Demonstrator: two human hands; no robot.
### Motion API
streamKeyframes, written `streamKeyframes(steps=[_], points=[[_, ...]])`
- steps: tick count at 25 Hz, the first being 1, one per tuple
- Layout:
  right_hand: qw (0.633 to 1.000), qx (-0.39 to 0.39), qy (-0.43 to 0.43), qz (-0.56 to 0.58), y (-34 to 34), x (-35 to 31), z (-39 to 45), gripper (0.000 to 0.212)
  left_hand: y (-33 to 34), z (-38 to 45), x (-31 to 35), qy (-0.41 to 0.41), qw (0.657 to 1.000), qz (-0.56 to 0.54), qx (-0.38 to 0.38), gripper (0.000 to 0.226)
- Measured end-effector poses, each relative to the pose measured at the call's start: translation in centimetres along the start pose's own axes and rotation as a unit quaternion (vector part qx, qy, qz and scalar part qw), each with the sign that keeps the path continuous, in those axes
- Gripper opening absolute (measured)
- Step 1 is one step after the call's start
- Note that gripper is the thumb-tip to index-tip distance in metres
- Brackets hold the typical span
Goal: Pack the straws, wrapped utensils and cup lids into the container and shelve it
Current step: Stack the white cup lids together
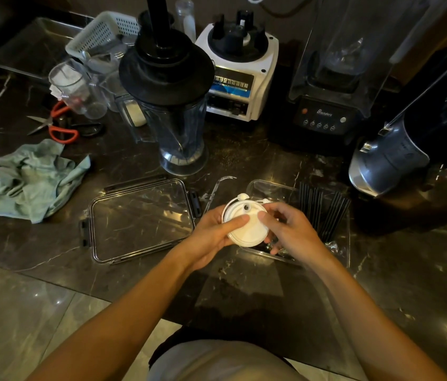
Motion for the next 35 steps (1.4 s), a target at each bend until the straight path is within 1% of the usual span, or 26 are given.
streamKeyframes(steps=[2, 5, 8, 10, 12, 14, 18, 22, 26, 29, 31, 33, 35], points=[[1.0, -0.006, -0.016, -0.008, 0.1, -0.1, 0.1, 0.019, -0.1, 0.0, -0.1, -0.008, 1.0, -0.017, -0.004, 0.043], [0.998, 0.023, -0.046, -0.044, 0.3, -0.1, 0.2, 0.02, 0.1, 0.1, 0.3, -0.012, 1.0, -0.018, 0.009, 0.043], [0.997, 0.047, -0.042, -0.049, 0.6, 0.0, 0.3, 0.019, 0.2, 0.2, 0.6, -0.013, 0.999, -0.017, 0.023, 0.043], [0.999, 0.041, -0.025, -0.015, 0.7, 0.1, 0.4, 0.021, -0.1, 0.3, 0.6, -0.014, 1.0, -0.02, 0.015, 0.045], [0.999, 0.013, 0.003, 0.034, 0.7, 0.2, 0.5, 0.024, -0.4, 0.4, 0.7, -0.02, 1.0, -0.019, 0.001, 0.048], [0.997, -0.006, 0.028, 0.076, 0.7, 0.3, 0.6, 0.022, -0.6, 0.4, 0.9, -0.03, 0.999, -0.019, -0.013, 0.047], [0.992, -0.01, 0.039, 0.118, 0.6, 0.5, 1.0, 0.023, -0.5, 0.5, 1.3, -0.038, 0.999, -0.025, -0.027, 0.046], [0.984, 0.017, 0.052, 0.167, -0.4, 1.0, 1.6, 0.028, -0.5, 0.9, 1.2, -0.065, 0.996, -0.066, -0.004, 0.057], [0.984, 0.003, 0.064, 0.165, -1.1, 1.8, 2.0, 0.033, -0.5, 1.3, 1.2, -0.067, 0.996, -0.052, 0.001, 0.054], [0.984, -0.002, 0.071, 0.166, -1.2, 2.3, 2.4, 0.035, -0.7, 1.7, 1.3, -0.061, 0.997, -0.049, 0.024, 0.052], [0.987, 0.032, 0.086, 0.129, -1.5, 3.1, 3.0, 0.033, -1.3, 2.0, 1.5, -0.049, 0.995, -0.069, 0.052, 0.051], [0.992, 0.069, 0.106, -0.011, -1.9, 4.3, 3.9, 0.03, -2.3, 2.2, 1.6, -0.035, 0.992, -0.086, 0.086, 0.049], [0.979, 0.073, 0.109, -0.154, -1.9, 5.5, 4.9, 0.032, -3.2, 2.1, 1.7, -0.028, 0.989, -0.093, 0.111, 0.047]])
Point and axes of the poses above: each hand's wrist, its own z-axis towards the middle knuckle, its own y-axis out of the palm, x = y × z, the point moved 3 cm from there along z, towards the middle knuckle, and after that the axes turned 7 degrees about -z, right-handed, at the moved point
